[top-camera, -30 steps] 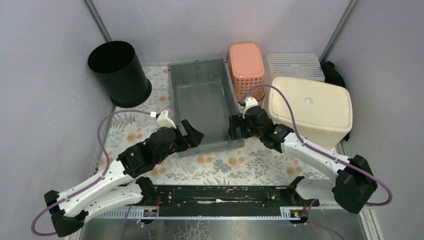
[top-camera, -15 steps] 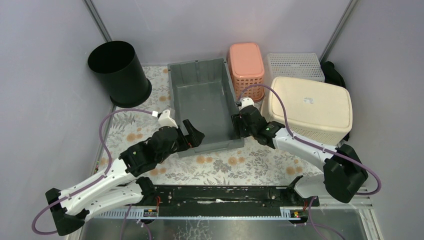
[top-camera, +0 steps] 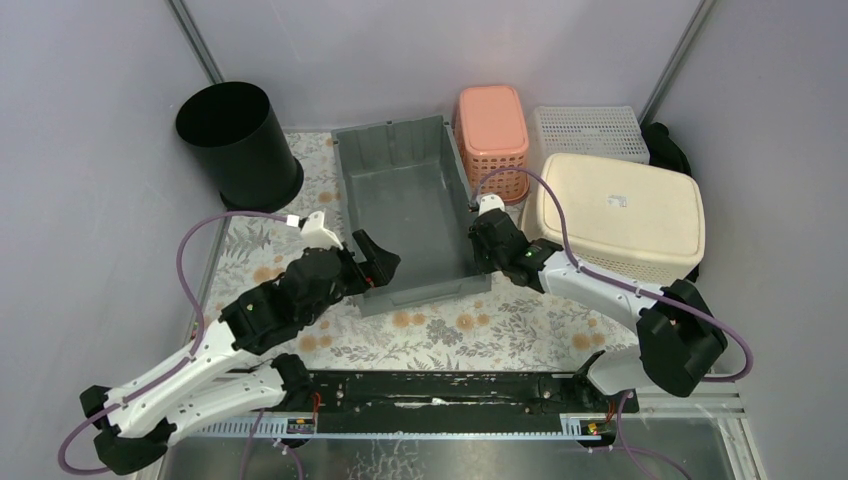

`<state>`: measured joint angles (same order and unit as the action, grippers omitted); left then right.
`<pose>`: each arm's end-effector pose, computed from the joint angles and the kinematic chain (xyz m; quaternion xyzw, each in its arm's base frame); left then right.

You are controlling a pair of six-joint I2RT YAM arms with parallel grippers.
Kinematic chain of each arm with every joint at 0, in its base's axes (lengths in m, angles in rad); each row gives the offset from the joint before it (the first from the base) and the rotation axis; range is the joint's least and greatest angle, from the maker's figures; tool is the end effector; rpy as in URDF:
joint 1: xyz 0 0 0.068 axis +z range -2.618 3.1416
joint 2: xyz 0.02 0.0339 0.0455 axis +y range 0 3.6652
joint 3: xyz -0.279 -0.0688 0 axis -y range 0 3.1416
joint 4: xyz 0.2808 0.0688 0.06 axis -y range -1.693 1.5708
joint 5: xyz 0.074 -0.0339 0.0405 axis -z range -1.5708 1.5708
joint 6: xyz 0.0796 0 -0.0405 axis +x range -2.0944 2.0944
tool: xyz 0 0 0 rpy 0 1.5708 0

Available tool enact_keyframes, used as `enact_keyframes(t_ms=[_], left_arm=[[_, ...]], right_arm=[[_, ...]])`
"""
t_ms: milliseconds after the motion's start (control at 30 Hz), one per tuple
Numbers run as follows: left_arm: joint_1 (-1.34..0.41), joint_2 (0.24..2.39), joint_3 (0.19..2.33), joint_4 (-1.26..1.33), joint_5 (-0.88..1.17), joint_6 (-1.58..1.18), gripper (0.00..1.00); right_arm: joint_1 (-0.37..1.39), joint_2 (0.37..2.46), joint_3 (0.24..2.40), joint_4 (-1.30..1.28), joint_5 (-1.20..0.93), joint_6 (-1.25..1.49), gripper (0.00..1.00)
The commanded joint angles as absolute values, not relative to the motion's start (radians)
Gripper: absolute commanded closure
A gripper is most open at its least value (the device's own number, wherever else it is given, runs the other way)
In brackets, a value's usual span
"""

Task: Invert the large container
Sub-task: Turn the container upside down at the center of the board.

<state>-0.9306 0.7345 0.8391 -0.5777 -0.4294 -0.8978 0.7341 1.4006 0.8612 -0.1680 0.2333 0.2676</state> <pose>0.1557 -0.1536 0.3228 -0.0975 0.8353 -0.2928 0.4551 0.2793 0.2272 0.1973 -0.1611 0.8889 0.1068 0.4153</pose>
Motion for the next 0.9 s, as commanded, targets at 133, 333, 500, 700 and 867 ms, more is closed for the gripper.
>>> enact_keyframes(t_ms=[133, 333, 500, 700, 867], left_arm=[[-0.936, 0.695, 0.865, -0.615, -0.502, -0.875, 0.0], [-0.936, 0.682, 0.863, -0.62, -0.519, -0.868, 0.0], [-0.936, 0.668, 0.858, -0.63, -0.517, -0.874, 0.0], [-0.937, 0.653, 0.856, -0.636, -0.515, -0.875, 0.0], [-0.937, 0.641, 0.858, -0.642, -0.523, -0.87, 0.0]], right_arm=[[0.748, 1.354, 0.978, -0.22, 0.36, 0.219, 1.0], [0.76, 1.286, 1.027, -0.266, 0.437, 0.175, 1.0], [0.787, 1.258, 1.059, -0.259, 0.471, 0.112, 1.0], [0.853, 1.281, 1.129, -0.229, 0.608, -0.03, 1.0], [0.905, 1.329, 1.188, -0.222, 0.733, -0.124, 1.0]])
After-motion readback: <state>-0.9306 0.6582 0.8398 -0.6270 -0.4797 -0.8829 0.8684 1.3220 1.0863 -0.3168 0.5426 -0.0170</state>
